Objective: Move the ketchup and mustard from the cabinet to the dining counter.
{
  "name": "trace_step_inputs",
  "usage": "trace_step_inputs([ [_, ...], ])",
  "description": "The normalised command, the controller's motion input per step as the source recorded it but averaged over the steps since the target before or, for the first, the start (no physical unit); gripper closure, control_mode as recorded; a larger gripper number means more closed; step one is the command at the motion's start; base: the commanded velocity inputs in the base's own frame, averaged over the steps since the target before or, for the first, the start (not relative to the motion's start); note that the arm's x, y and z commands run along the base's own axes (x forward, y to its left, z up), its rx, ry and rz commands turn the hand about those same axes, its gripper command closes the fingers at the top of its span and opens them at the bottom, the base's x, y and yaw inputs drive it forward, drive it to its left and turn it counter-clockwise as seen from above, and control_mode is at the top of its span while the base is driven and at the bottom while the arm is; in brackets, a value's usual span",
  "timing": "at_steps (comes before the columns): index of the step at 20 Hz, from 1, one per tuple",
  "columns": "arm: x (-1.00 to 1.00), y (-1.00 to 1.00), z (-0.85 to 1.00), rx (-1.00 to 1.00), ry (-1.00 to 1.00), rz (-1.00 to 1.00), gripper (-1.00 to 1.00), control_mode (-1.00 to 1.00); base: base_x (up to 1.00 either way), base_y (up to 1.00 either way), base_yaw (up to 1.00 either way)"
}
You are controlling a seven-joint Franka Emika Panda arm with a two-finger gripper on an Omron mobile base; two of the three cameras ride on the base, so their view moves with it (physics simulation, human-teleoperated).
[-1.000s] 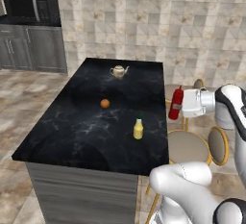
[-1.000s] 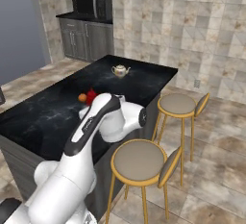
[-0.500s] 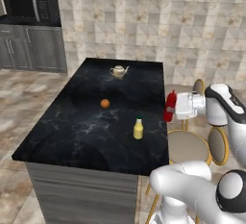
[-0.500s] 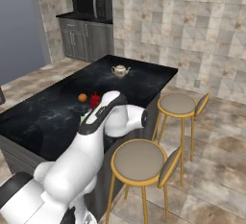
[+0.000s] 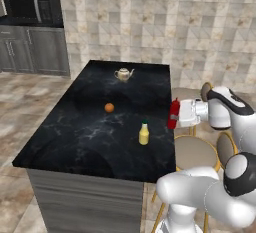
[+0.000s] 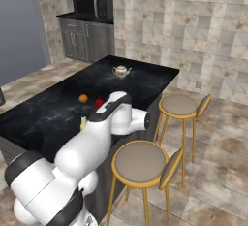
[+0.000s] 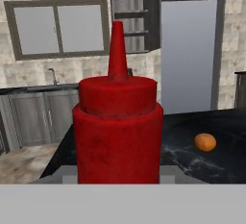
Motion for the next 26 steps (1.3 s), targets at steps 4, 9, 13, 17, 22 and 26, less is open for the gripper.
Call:
trace_step_inputs([
  [4, 0.26, 0.00, -0.25, -0.03, 0.00, 0.00, 1.00, -1.00, 0.00, 0.00, 0.00],
  [9, 0.31, 0.00, -0.26, -0.03, 0.00, 0.00, 1.00, -1.00, 0.00, 0.00, 0.00],
  [13, 0.29, 0.00, -0.26, -0.02, 0.00, 0.00, 1.00, -1.00, 0.00, 0.00, 0.00],
  [17, 0.29, 0.00, -0.25, 0.00, 0.00, 0.00, 1.00, -1.00, 0.00, 0.00, 0.00],
  [22, 0.27, 0.00, -0.28, 0.00, 0.00, 0.01, 1.00, -1.00, 0.00, 0.00, 0.00],
  [26, 0.27, 0.00, -0.30, 0.00, 0.00, 0.01, 1.00, -1.00, 0.00, 0.00, 0.00],
])
